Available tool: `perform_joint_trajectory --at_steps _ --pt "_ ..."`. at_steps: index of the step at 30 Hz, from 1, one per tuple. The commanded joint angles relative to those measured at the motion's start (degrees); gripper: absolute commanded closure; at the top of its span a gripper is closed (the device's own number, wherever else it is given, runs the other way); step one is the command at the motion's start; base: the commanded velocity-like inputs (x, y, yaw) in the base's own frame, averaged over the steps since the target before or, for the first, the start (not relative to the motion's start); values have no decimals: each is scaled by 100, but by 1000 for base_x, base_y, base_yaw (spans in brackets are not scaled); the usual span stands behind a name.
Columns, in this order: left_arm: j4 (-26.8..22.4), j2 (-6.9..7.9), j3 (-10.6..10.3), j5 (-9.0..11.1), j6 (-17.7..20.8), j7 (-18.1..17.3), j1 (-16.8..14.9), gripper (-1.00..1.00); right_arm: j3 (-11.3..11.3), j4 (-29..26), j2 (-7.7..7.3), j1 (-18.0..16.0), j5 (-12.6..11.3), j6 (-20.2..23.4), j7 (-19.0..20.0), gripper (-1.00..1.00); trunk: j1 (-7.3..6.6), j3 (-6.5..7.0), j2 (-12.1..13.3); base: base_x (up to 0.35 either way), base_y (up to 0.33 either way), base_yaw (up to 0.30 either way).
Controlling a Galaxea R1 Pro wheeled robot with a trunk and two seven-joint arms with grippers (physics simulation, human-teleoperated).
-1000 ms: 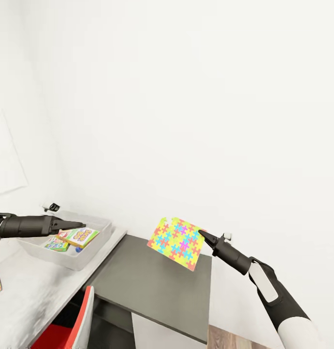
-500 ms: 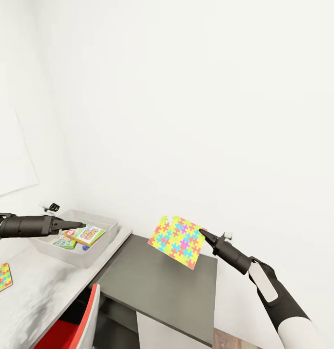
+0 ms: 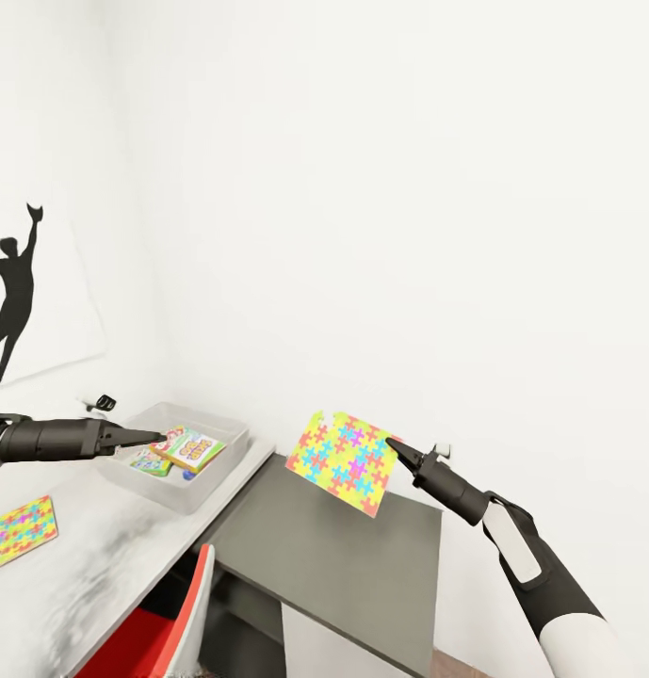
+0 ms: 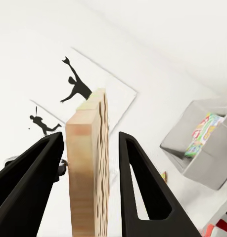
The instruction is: Put all the toys in the child's room - the three board games (two on the bed and one on the table), the two jigsaw puzzles on the table, and the tennis ball on the table - inside the toy box on the table in the child's room.
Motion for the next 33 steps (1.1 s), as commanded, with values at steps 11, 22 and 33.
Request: perform_joint_trajectory --at_steps 11,22,33 --pt "5 0 -17 1 61 -24 -6 -100 -6 -8 -1 0 -23 38 1 100 2 -1 -4 0 0 282" --pt "52 -1 -11 -7 46 -24 -6 -100 175 -126 128 2 -23 50 -904 100 2 -1 -4 0 0 284" --pt "162 -1 1 -16 34 -24 -6 -100 336 -904 696 -1000 -68 850 -3389 100 2 -1 -4 0 0 286"
